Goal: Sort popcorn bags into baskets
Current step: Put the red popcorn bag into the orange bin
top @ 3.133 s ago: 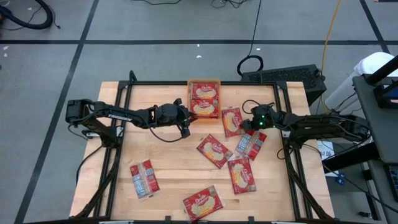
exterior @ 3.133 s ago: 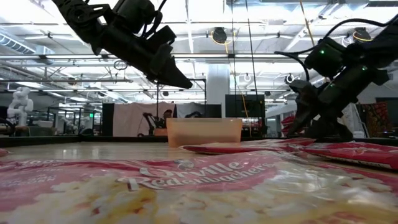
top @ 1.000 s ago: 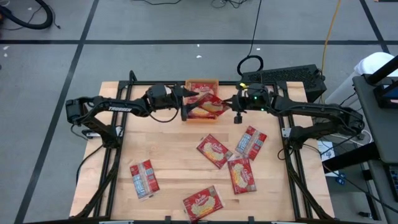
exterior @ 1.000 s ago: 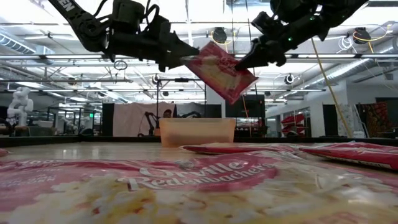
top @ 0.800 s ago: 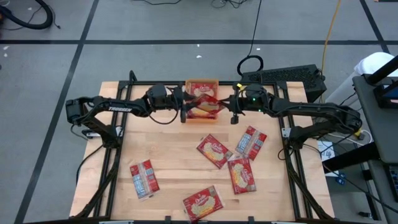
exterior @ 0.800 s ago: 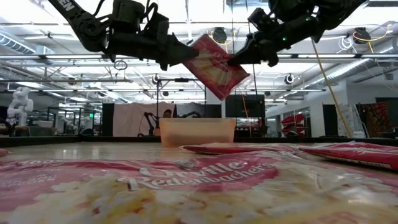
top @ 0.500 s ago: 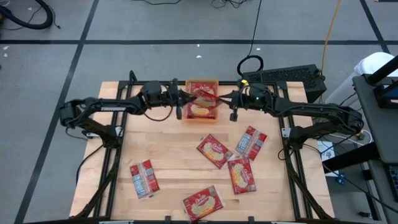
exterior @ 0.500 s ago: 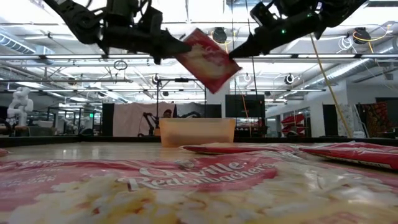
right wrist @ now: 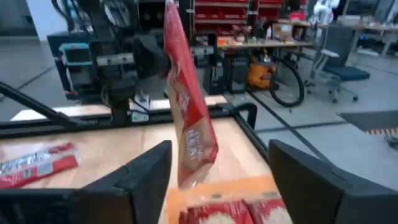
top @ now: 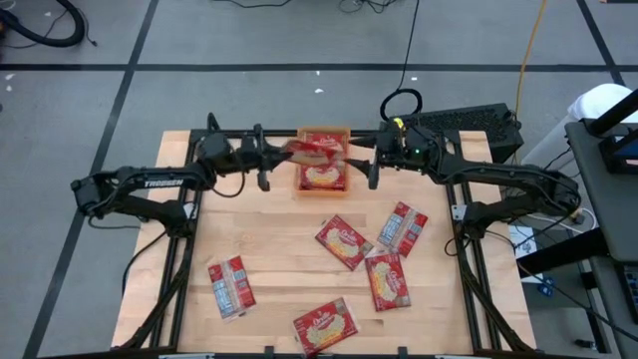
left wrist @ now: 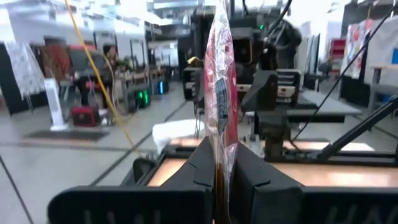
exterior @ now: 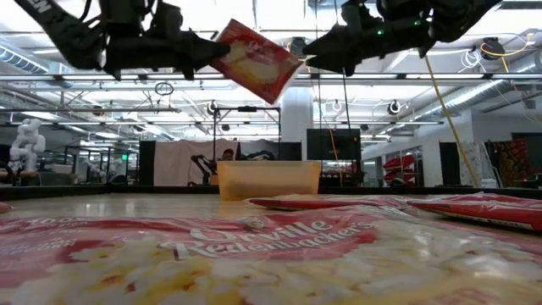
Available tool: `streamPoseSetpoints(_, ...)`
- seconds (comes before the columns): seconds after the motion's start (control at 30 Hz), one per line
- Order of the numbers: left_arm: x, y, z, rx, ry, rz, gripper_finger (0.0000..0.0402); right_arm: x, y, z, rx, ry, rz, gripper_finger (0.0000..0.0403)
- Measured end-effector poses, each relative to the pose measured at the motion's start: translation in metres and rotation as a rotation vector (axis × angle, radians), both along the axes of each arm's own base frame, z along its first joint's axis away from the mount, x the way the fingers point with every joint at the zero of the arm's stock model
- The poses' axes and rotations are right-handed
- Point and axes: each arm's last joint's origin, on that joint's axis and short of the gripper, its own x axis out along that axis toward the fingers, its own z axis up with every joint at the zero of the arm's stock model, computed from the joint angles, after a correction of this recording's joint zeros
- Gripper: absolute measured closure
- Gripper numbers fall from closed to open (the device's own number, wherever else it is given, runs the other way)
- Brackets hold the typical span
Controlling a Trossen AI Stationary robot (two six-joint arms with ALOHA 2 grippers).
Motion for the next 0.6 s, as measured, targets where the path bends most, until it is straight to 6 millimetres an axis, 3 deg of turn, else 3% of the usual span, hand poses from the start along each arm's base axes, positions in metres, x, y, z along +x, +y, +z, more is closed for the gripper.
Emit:
streamPoseSetpoints(0.13,-0.005,-0.005,-0.007,0.004,-0.049,-0.008,0.0384,0.011,-0.004,-0.006,0.007,-0.057,0.033,0.0131)
streamPoseSetpoints(0.3,-0.007,-0.006,-0.009,0.006,-0.061,-0.002,0.0376,0.027,-0.008,-0.017,0.041,-0.130,0.156,0.0166)
streamPoseSetpoints(0.5,-0.008,-0.006,-0.006,0.026,-0.082,-0.001,0.0384,0.046,-0.020,-0.022,0.074,-0.174,0.145,0.0270)
streamPoseSetpoints(0.6,-0.008,-0.006,-0.006,0.025,-0.083,0.017,0.0367,0.054,-0.025,-0.019,0.050,-0.177,0.145,0.0338)
